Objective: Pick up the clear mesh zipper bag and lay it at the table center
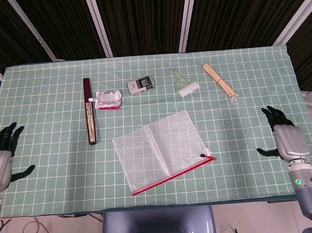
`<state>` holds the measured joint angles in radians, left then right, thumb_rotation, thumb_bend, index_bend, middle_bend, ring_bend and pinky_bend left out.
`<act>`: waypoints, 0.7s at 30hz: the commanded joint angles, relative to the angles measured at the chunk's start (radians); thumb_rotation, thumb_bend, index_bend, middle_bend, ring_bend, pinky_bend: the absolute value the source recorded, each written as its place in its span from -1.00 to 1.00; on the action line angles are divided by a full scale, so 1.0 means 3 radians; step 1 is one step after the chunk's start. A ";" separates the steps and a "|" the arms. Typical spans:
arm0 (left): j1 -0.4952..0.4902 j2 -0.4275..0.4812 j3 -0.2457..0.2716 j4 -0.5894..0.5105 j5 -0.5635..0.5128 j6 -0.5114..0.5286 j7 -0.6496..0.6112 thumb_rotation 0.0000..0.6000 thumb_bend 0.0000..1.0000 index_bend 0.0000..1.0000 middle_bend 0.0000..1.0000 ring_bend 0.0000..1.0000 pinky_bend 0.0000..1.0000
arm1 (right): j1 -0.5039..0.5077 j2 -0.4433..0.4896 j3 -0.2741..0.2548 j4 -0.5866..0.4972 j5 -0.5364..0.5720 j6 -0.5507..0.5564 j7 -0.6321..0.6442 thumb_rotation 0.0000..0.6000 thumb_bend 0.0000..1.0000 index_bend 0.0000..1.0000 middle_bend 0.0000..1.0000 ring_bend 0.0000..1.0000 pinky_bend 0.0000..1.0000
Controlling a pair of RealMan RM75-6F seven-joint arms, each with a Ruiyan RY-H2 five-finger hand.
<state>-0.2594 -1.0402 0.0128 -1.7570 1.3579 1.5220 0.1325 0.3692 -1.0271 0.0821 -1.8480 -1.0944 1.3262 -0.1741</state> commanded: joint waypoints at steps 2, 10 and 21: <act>0.0253 -0.0069 0.0086 0.0339 -0.0048 0.0156 -0.0209 1.00 -0.85 -1.00 -1.00 -1.00 -1.00 | -0.0334 -0.0053 -0.0199 0.0388 -0.0358 0.0303 0.0332 1.00 -0.79 -1.00 -1.00 -1.00 -0.57; 0.0439 -0.0210 -0.0049 0.0635 -0.0081 0.0330 -0.0519 1.00 -0.85 -1.00 -1.00 -1.00 -1.00 | -0.0579 -0.0286 -0.0094 0.0802 -0.0596 0.0707 0.0704 1.00 -0.79 -1.00 -1.00 -1.00 -0.58; 0.0480 -0.0243 -0.0120 0.0701 0.0016 0.0272 -0.0582 1.00 -0.85 -1.00 -1.00 -1.00 -1.00 | -0.0600 -0.0317 -0.0034 0.0984 -0.0615 0.0508 0.0761 1.00 -0.79 -1.00 -1.00 -1.00 -0.58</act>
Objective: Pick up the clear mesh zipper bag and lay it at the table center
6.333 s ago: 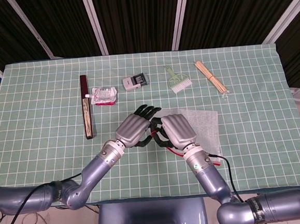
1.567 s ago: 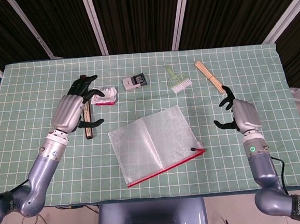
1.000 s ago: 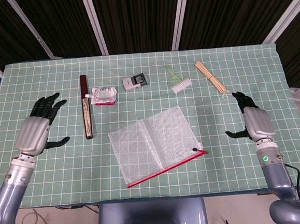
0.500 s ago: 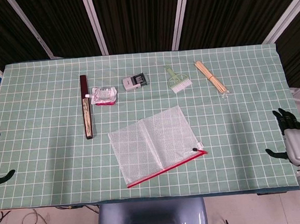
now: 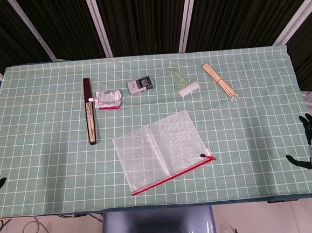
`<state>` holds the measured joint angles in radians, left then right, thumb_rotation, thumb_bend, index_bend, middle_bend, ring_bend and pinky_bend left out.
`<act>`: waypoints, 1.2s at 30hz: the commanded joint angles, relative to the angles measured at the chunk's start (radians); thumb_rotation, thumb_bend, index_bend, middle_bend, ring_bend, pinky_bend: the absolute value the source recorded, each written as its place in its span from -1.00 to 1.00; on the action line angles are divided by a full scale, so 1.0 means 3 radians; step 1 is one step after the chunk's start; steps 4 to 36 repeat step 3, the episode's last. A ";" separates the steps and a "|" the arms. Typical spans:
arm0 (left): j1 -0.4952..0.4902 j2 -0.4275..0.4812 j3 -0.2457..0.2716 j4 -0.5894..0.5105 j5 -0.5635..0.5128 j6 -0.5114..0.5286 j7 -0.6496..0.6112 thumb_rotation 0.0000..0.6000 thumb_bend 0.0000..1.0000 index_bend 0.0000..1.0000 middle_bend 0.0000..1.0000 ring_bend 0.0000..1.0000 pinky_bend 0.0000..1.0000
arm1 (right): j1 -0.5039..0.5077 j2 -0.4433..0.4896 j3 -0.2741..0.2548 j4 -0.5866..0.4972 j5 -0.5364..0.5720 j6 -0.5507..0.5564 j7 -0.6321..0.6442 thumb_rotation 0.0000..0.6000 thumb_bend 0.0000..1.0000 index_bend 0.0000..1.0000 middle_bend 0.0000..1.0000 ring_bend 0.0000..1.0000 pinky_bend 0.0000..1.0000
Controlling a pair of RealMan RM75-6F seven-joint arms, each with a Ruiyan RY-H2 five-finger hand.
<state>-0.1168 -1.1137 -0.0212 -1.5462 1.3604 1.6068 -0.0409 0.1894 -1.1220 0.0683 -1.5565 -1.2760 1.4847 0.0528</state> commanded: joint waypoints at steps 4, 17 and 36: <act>0.0015 0.0013 -0.0020 -0.0010 0.0030 -0.0030 -0.0024 1.00 -0.85 -1.00 -1.00 -1.00 -1.00 | -0.0011 0.0004 0.0019 0.0004 -0.0014 -0.0065 0.0008 1.00 -0.79 -1.00 -1.00 -1.00 -0.58; 0.0015 0.0013 -0.0020 -0.0010 0.0030 -0.0030 -0.0024 1.00 -0.85 -1.00 -1.00 -1.00 -1.00 | -0.0011 0.0004 0.0019 0.0004 -0.0014 -0.0065 0.0008 1.00 -0.79 -1.00 -1.00 -1.00 -0.58; 0.0015 0.0013 -0.0020 -0.0010 0.0030 -0.0030 -0.0024 1.00 -0.85 -1.00 -1.00 -1.00 -1.00 | -0.0011 0.0004 0.0019 0.0004 -0.0014 -0.0065 0.0008 1.00 -0.79 -1.00 -1.00 -1.00 -0.58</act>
